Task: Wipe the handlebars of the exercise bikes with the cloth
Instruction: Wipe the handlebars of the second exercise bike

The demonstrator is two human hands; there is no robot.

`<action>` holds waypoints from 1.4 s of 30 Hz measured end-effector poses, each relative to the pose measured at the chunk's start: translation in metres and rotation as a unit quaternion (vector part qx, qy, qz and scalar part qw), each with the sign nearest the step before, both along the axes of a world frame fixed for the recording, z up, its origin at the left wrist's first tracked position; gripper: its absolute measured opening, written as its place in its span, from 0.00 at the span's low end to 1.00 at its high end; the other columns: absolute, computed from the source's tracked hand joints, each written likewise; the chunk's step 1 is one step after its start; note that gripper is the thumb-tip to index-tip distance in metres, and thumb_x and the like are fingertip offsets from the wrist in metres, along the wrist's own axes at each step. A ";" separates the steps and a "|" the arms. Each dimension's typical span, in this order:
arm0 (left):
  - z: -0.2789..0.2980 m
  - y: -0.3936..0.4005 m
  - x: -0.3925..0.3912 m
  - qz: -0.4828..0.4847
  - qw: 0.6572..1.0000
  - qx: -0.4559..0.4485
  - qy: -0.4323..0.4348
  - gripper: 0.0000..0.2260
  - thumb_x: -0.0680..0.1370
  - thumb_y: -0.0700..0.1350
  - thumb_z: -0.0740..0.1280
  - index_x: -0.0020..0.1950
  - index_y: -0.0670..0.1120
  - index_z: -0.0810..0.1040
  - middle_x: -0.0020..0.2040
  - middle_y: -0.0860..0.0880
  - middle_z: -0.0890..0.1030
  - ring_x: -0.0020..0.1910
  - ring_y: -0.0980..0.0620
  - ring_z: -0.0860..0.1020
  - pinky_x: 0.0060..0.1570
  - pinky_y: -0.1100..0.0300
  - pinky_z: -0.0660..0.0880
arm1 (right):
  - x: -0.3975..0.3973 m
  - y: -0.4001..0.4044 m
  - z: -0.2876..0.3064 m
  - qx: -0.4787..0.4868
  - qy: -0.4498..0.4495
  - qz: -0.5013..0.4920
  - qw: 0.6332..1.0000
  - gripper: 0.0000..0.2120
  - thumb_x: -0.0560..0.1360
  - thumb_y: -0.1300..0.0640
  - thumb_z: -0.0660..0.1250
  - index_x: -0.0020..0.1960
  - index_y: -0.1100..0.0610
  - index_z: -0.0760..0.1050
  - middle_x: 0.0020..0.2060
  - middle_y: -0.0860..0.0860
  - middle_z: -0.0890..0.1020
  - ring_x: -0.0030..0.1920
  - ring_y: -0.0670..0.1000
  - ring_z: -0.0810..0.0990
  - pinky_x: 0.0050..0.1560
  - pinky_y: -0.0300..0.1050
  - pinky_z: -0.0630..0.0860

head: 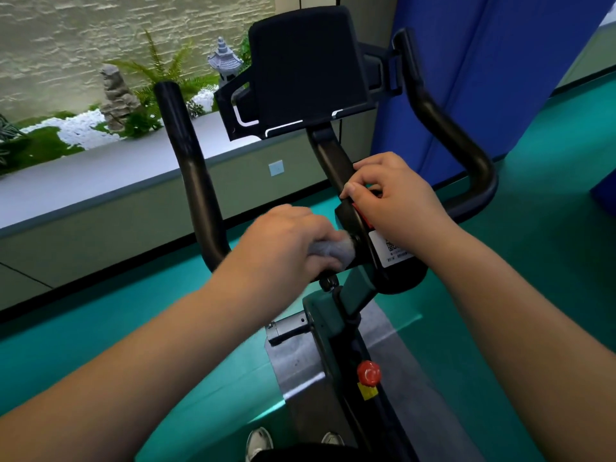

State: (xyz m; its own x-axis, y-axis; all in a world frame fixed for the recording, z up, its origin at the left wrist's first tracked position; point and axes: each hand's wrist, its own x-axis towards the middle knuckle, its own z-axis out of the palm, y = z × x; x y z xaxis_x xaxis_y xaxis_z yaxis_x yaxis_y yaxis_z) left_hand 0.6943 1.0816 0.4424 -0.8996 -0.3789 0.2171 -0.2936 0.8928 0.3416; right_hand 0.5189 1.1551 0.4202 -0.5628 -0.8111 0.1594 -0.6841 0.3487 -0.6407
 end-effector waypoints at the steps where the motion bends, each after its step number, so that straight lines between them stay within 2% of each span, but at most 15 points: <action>1: 0.005 -0.006 0.008 0.013 0.999 0.022 -0.020 0.06 0.71 0.48 0.73 0.47 0.52 0.83 0.41 0.56 0.80 0.43 0.58 0.75 0.44 0.66 0.68 | 0.000 0.000 0.000 -0.001 -0.002 0.000 1.000 0.08 0.78 0.48 0.62 0.45 0.46 0.80 0.56 0.39 0.72 0.50 0.41 0.74 0.41 0.27 0.62; 4: 0.014 -0.019 0.014 0.065 0.990 0.113 -0.058 0.05 0.72 0.52 0.71 0.47 0.56 0.82 0.39 0.60 0.80 0.38 0.64 0.75 0.34 0.71 0.70 | 0.000 0.001 0.000 0.000 -0.006 -0.001 1.000 0.08 0.78 0.48 0.62 0.45 0.46 0.80 0.56 0.38 0.72 0.50 0.41 0.74 0.41 0.27 0.62; 7: 0.008 -0.019 -0.013 0.069 0.987 0.110 -0.095 0.09 0.74 0.55 0.69 0.51 0.54 0.82 0.41 0.57 0.80 0.37 0.62 0.75 0.34 0.68 0.71 | -0.001 0.000 0.000 -0.001 -0.002 -0.003 1.000 0.07 0.77 0.48 0.63 0.45 0.46 0.79 0.56 0.39 0.72 0.50 0.41 0.74 0.41 0.28 0.62; 10: 0.010 -0.027 -0.026 0.053 0.981 0.114 -0.145 0.09 0.74 0.56 0.69 0.51 0.54 0.81 0.37 0.58 0.78 0.30 0.66 0.74 0.28 0.74 0.65 | -0.001 0.001 0.000 -0.006 -0.004 -0.001 1.000 0.07 0.77 0.48 0.63 0.45 0.46 0.79 0.56 0.39 0.72 0.50 0.41 0.75 0.40 0.29 0.63; 14: 0.019 -0.052 -0.008 0.039 0.966 0.120 -0.226 0.10 0.72 0.57 0.71 0.50 0.55 0.82 0.39 0.59 0.80 0.40 0.63 0.77 0.39 0.67 0.71 | 0.000 -0.001 -0.002 -0.004 -0.009 0.001 1.000 0.07 0.77 0.48 0.63 0.44 0.46 0.79 0.55 0.39 0.71 0.48 0.41 0.75 0.40 0.29 0.64; 19: 0.007 -0.034 -0.039 0.033 0.976 0.135 -0.169 0.12 0.72 0.59 0.70 0.51 0.54 0.82 0.42 0.51 0.83 0.41 0.57 0.78 0.39 0.67 0.71 | -0.002 -0.002 -0.003 -0.014 -0.002 -0.009 1.000 0.06 0.76 0.49 0.64 0.43 0.46 0.79 0.55 0.40 0.73 0.48 0.42 0.76 0.42 0.28 0.65; 21: 0.005 -0.032 -0.041 0.034 0.979 0.133 -0.153 0.12 0.73 0.59 0.68 0.50 0.54 0.81 0.42 0.52 0.82 0.39 0.59 0.77 0.38 0.68 0.70 | -0.002 -0.001 -0.003 -0.019 -0.008 -0.007 1.000 0.06 0.76 0.49 0.64 0.43 0.46 0.80 0.55 0.40 0.73 0.50 0.42 0.76 0.44 0.29 0.67; 23: 0.008 -0.040 -0.029 0.030 0.973 0.140 -0.179 0.11 0.74 0.59 0.67 0.50 0.55 0.81 0.41 0.56 0.81 0.38 0.63 0.75 0.38 0.70 0.69 | -0.001 -0.001 -0.004 -0.017 -0.013 0.002 1.000 0.06 0.76 0.49 0.65 0.44 0.47 0.80 0.56 0.40 0.72 0.51 0.42 0.76 0.46 0.33 0.69; 26: 0.016 -0.052 -0.021 0.027 0.959 0.172 -0.224 0.09 0.74 0.58 0.68 0.46 0.55 0.80 0.40 0.57 0.81 0.39 0.62 0.76 0.39 0.66 0.71 | 0.000 -0.002 -0.003 -0.013 -0.012 0.000 1.000 0.06 0.76 0.49 0.65 0.43 0.46 0.79 0.55 0.40 0.72 0.49 0.41 0.76 0.45 0.34 0.69; 29: 0.007 -0.045 -0.041 0.015 0.965 0.165 -0.202 0.12 0.74 0.60 0.67 0.46 0.53 0.79 0.41 0.55 0.79 0.40 0.59 0.76 0.41 0.64 0.71 | -0.001 -0.002 -0.002 -0.013 -0.009 -0.003 1.000 0.06 0.76 0.49 0.65 0.44 0.47 0.79 0.55 0.40 0.72 0.49 0.42 0.76 0.43 0.32 0.68; 32: 0.002 -0.043 -0.049 0.006 0.968 0.183 -0.172 0.07 0.74 0.58 0.69 0.44 0.57 0.75 0.43 0.56 0.78 0.42 0.59 0.76 0.40 0.65 0.69 | -0.001 0.000 -0.001 -0.014 -0.015 -0.002 1.000 0.06 0.77 0.49 0.65 0.44 0.48 0.80 0.56 0.40 0.72 0.51 0.42 0.75 0.44 0.30 0.67; 35: 0.016 -0.068 -0.024 -0.048 0.950 0.181 -0.248 0.05 0.73 0.54 0.71 0.41 0.57 0.76 0.39 0.57 0.80 0.38 0.61 0.77 0.41 0.64 0.71 | 0.001 0.001 0.000 -0.008 -0.016 0.003 1.000 0.07 0.77 0.48 0.65 0.44 0.48 0.79 0.57 0.40 0.72 0.51 0.41 0.75 0.44 0.28 0.65; 38: 0.029 -0.081 -0.012 -0.082 0.930 0.178 -0.311 0.03 0.73 0.52 0.72 0.42 0.57 0.78 0.38 0.60 0.81 0.36 0.64 0.77 0.39 0.69 0.71 | 0.002 -0.001 0.001 0.002 -0.016 -0.005 1.000 0.07 0.77 0.48 0.65 0.43 0.48 0.78 0.56 0.40 0.72 0.48 0.41 0.75 0.41 0.29 0.65; 42: 0.011 -0.068 -0.040 -0.098 0.955 0.140 -0.241 0.03 0.75 0.54 0.69 0.43 0.59 0.75 0.43 0.59 0.79 0.42 0.64 0.75 0.43 0.65 0.70 | 0.006 -0.007 0.003 0.024 0.008 -0.029 0.999 0.06 0.77 0.49 0.65 0.43 0.49 0.77 0.56 0.42 0.70 0.45 0.42 0.74 0.38 0.29 0.64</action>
